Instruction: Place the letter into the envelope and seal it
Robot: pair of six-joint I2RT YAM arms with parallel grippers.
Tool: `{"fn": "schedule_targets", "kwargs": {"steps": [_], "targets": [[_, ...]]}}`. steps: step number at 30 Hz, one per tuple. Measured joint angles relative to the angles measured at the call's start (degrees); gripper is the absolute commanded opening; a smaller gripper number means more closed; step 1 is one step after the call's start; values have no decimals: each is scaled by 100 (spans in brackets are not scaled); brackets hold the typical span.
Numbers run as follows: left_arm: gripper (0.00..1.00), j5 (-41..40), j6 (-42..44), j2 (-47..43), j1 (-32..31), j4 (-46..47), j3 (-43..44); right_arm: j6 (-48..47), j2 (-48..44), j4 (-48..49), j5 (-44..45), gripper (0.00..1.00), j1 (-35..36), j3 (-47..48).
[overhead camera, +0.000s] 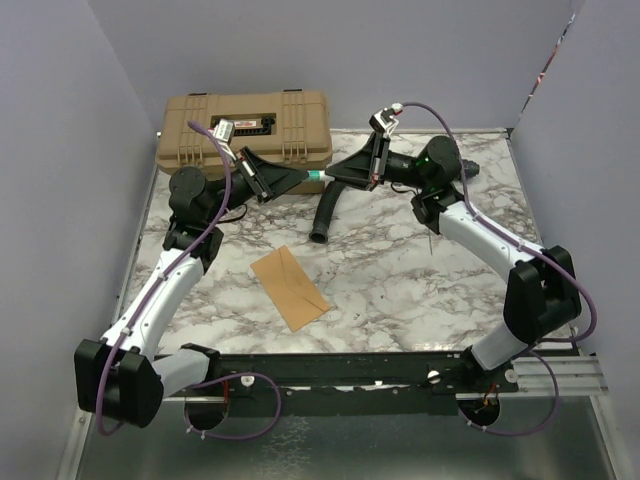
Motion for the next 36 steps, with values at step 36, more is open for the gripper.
{"fn": "schedule_targets", "kwargs": {"steps": [36], "targets": [[0,-431,181,-308,-308,828,-455,820,79,866,-48,1,267,20]]}}
